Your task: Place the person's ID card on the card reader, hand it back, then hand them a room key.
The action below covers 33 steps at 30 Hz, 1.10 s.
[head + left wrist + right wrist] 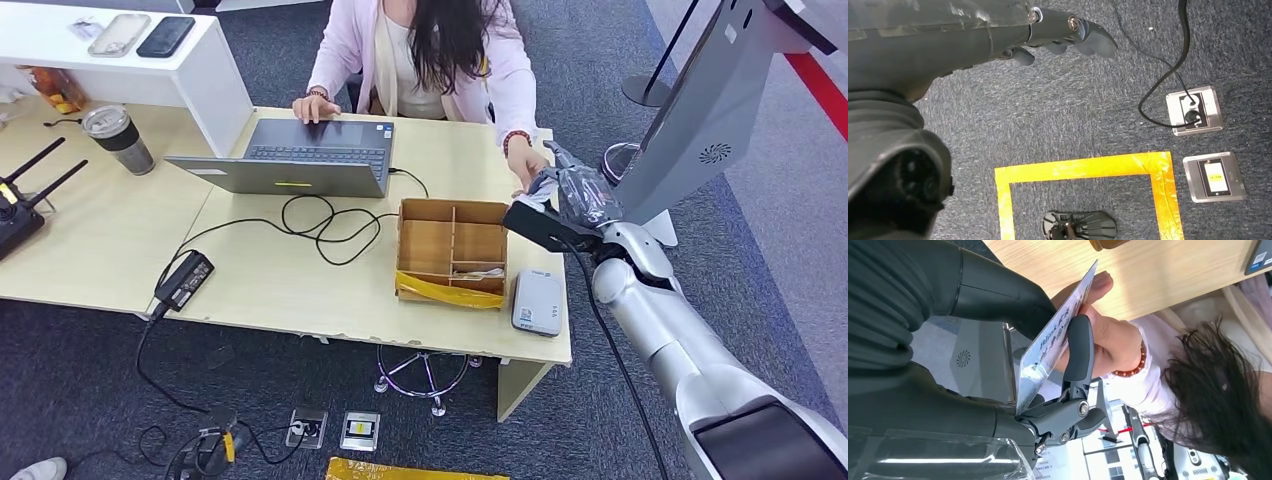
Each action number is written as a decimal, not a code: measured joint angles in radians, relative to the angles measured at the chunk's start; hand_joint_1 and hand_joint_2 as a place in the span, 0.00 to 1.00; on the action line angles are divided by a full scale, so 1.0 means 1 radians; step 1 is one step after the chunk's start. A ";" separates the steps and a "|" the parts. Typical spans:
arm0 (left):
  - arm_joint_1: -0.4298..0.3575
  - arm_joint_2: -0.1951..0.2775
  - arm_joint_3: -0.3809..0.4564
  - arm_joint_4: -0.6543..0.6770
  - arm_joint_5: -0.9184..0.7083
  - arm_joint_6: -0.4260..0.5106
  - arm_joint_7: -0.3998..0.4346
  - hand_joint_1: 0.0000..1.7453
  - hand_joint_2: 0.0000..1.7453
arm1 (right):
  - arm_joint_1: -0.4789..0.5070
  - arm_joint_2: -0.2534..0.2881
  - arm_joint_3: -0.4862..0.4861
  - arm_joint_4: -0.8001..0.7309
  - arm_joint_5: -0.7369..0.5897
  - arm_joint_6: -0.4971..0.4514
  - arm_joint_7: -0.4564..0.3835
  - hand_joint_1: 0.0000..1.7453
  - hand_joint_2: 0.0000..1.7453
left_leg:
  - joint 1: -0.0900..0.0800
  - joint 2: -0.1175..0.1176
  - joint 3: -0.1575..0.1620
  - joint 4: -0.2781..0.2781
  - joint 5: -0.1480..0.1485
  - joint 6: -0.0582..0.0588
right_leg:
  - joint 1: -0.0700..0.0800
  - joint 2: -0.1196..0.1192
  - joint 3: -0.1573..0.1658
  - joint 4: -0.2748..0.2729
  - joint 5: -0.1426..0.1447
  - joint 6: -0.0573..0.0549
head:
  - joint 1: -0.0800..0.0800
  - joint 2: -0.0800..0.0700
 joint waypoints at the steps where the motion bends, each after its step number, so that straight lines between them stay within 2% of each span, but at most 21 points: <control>1: 0.000 0.001 -0.001 0.000 -0.001 -0.001 0.000 0.00 0.00 | 0.000 0.000 0.000 0.002 0.001 -0.001 0.001 1.00 1.00 | 0.000 0.000 0.000 0.000 0.000 0.000 | 0.000 0.000 0.000 0.000 0.000 0.000 | 0.000 0.000; 2: 0.000 0.003 -0.003 0.001 -0.002 -0.002 0.000 0.00 0.00 | 0.000 0.000 0.000 0.004 0.002 -0.002 0.002 0.75 1.00 | 0.000 0.000 0.000 0.000 0.000 0.000 | 0.000 0.000 0.000 0.000 0.000 0.000 | 0.000 0.000; 5: -0.001 0.007 -0.008 0.002 -0.012 -0.012 0.000 0.00 0.00 | 0.000 -0.001 -0.003 0.011 0.012 -0.007 0.006 0.00 0.25 | 0.000 0.000 0.000 0.000 0.000 0.000 | 0.000 0.000 0.000 0.000 0.000 0.000 | 0.000 0.000; 6: -0.002 0.008 -0.008 0.002 -0.015 -0.016 0.000 0.00 0.00 | 0.001 -0.001 -0.005 0.013 0.016 -0.007 0.005 0.00 0.00 | 0.000 0.000 0.000 0.000 0.000 0.000 | 0.000 0.000 -0.001 0.000 0.000 0.000 | 0.000 0.000; 13: -0.015 0.010 -0.011 0.006 -0.030 -0.021 0.000 0.00 0.00 | 0.001 -0.004 -0.027 0.026 0.065 -0.002 -0.004 0.00 0.00 | 0.000 0.001 0.000 0.000 0.000 0.000 | 0.000 0.000 -0.001 0.000 0.000 0.000 | 0.000 0.000; 17: -0.018 0.010 -0.011 0.010 -0.031 -0.019 0.000 0.00 0.00 | 0.001 -0.004 -0.043 0.026 0.095 -0.008 0.006 0.00 1.00 | 0.000 0.001 0.000 0.000 0.000 0.000 | 0.000 0.000 -0.001 0.000 0.000 0.000 | 0.000 0.000; 26: -0.013 0.010 -0.008 0.022 -0.006 -0.018 -0.002 0.00 0.00 | 0.005 -0.014 -0.088 0.015 0.107 0.011 0.037 0.00 1.00 | 0.000 0.001 0.000 0.000 0.000 0.000 | 0.000 0.000 -0.001 0.000 0.000 0.000 | 0.000 0.000; 30: -0.008 0.010 -0.001 0.029 0.019 -0.015 -0.003 0.00 0.00 | 0.023 -0.045 -0.112 -0.035 0.096 0.065 0.068 0.00 1.00 | 0.000 0.000 0.000 0.000 0.000 0.000 | 0.000 0.000 0.000 0.000 0.000 0.000 | 0.000 0.000; 33: -0.004 0.010 0.012 0.034 0.029 -0.014 -0.003 0.00 0.00 | 0.058 -0.091 -0.127 -0.118 0.079 0.139 0.128 0.00 1.00 | 0.000 -0.001 0.000 0.000 0.000 0.000 | 0.000 0.000 0.000 0.000 0.000 0.000 | 0.000 0.000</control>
